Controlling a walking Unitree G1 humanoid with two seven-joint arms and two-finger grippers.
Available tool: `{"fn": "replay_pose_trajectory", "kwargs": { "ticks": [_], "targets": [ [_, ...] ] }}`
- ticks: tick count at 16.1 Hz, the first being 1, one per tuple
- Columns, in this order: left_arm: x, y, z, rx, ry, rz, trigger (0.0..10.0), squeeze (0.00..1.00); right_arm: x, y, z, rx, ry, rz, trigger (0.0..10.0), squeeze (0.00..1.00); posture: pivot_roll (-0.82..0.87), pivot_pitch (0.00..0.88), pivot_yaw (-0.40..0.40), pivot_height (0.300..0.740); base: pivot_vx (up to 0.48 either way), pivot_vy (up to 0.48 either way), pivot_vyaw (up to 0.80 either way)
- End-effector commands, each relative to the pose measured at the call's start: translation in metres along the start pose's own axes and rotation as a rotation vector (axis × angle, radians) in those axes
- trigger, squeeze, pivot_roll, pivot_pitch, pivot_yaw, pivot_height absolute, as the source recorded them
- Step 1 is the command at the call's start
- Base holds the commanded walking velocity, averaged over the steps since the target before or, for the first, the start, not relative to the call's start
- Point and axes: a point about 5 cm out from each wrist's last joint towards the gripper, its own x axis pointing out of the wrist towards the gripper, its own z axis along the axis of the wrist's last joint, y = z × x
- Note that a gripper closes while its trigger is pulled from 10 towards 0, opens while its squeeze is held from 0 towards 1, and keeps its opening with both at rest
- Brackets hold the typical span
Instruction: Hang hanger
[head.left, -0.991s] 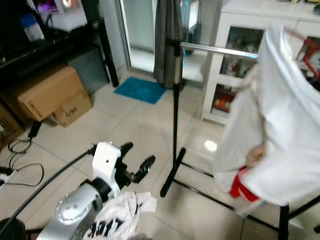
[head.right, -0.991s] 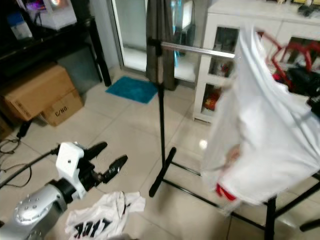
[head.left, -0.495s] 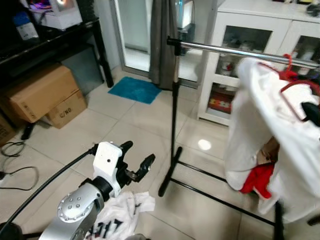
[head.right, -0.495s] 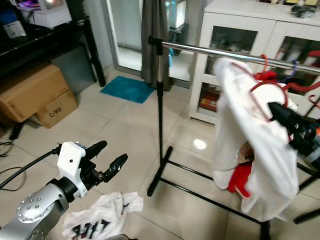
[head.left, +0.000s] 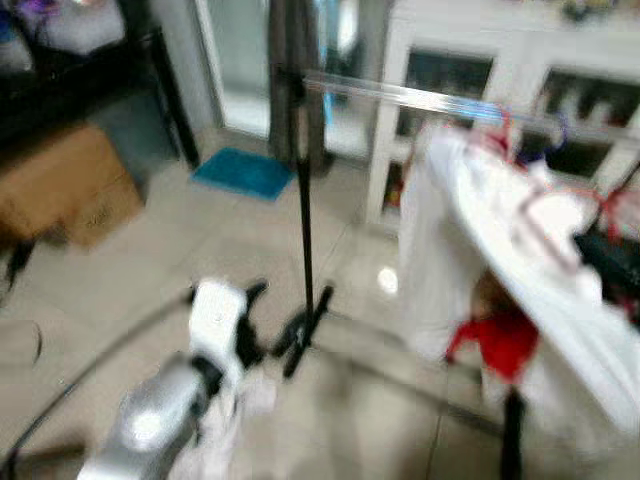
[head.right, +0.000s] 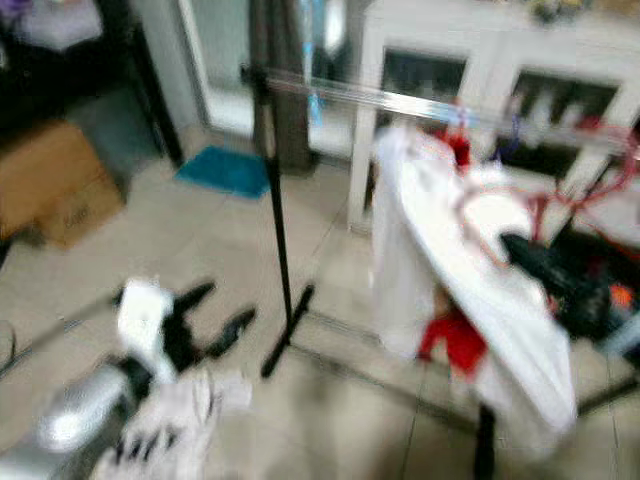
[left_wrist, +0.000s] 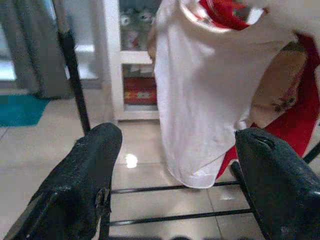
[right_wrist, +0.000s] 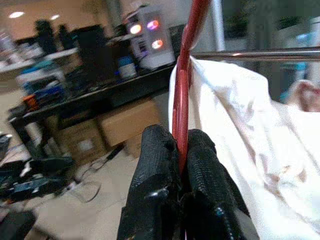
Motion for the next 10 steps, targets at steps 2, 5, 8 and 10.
{"fn": "replay_pose_trajectory", "kwargs": {
  "ticks": [2, 5, 8, 10],
  "targets": [
    [0.0004, -0.0016, 0.0010, -0.022, -0.014, -0.007, 10.0, 0.00, -0.0005, 0.0028, 0.0028, 0.005, 0.001, 0.013, 10.0, 0.00, -0.04, 0.000, 0.035, 0.740, 0.000, 0.000, 0.00],
    [-0.0008, -0.0016, -0.0004, -0.028, -0.004, -0.012, 10.0, 0.00, 0.0016, 0.0042, 0.0004, 0.011, 0.007, 0.008, 10.0, 0.00, -0.04, 0.000, 0.035, 0.740, -0.086, 0.000, 0.00],
    [-0.0006, -0.0016, -0.0009, -0.031, 0.001, -0.014, 10.0, 0.00, 0.0033, 0.0061, -0.0031, 0.015, 0.024, 0.009, 10.0, 0.00, -0.04, 0.000, 0.036, 0.740, -0.295, 0.000, 0.00],
    [-0.0003, -0.0013, -0.0008, -0.030, 0.001, -0.016, 10.0, 0.00, 0.0036, 0.0059, -0.0035, 0.012, 0.029, 0.005, 10.0, 0.00, -0.04, 0.000, 0.036, 0.740, -0.268, 0.000, 0.00]
  ]
}}
